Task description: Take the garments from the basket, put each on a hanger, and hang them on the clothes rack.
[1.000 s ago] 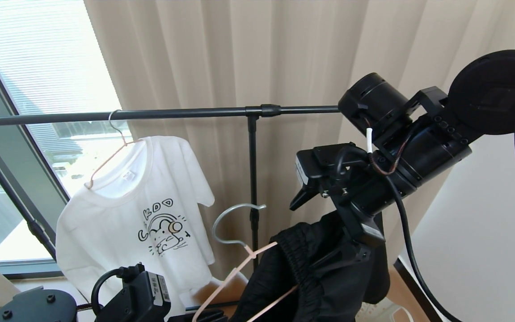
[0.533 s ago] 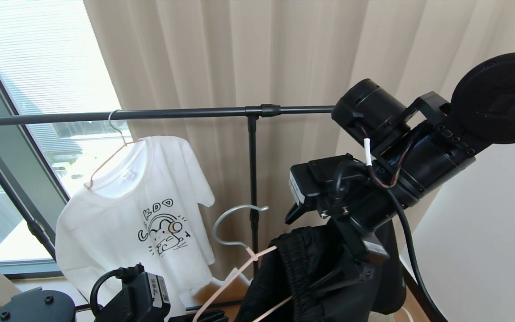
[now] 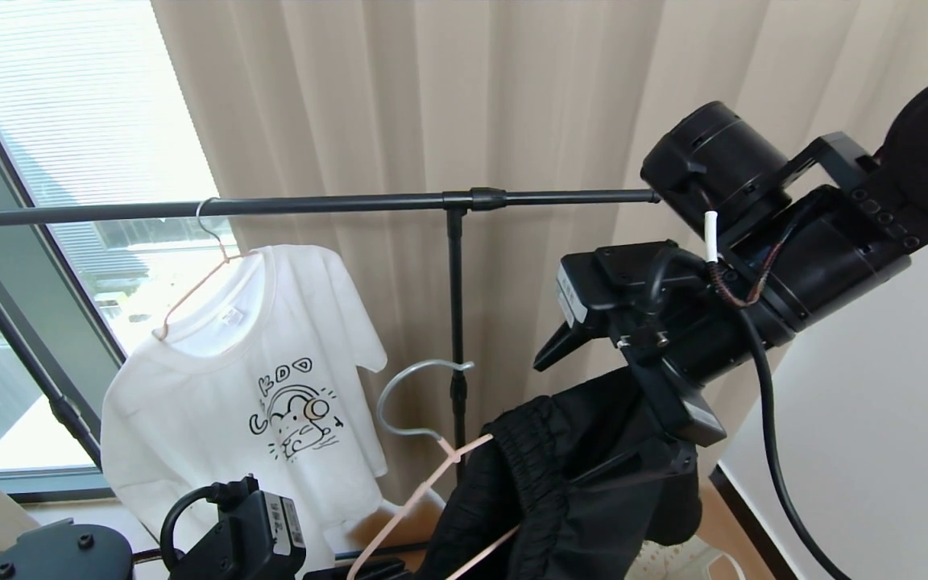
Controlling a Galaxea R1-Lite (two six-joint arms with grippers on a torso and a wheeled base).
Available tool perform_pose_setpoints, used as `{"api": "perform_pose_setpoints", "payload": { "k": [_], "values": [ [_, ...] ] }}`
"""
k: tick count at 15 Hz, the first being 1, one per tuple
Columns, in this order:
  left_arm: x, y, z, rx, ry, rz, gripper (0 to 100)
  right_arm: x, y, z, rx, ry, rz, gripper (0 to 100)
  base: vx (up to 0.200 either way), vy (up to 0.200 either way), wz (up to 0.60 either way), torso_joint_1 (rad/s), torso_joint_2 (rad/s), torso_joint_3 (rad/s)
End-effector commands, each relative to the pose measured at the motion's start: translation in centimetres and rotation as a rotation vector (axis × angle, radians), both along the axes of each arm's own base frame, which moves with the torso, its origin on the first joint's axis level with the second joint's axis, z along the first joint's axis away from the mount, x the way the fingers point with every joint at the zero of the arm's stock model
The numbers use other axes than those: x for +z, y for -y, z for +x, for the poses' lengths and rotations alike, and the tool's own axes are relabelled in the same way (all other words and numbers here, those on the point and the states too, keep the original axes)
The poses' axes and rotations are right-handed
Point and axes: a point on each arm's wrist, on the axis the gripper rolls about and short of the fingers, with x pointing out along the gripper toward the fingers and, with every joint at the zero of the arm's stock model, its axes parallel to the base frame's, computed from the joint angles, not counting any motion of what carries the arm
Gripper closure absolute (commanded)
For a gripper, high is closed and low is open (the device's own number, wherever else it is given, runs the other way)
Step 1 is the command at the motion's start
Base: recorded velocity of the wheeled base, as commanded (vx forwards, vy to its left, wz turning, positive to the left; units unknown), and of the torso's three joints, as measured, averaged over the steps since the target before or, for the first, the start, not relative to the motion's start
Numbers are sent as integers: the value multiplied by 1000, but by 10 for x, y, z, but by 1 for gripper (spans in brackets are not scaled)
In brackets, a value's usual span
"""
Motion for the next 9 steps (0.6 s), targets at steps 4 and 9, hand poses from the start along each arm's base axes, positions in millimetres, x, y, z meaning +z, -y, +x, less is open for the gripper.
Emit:
{"api": "perform_pose_setpoints", "payload": {
  "k": [4,9],
  "values": [
    [0,0,0,-1,-1,1,100,7,11,-6,-16,12,8,0,0,0,0,0,0,0],
    [0,1,-1,-8,4,4,100,-15,-6,1,16,-45,-35,0,0,0,0,0,0,0]
  ]
}}
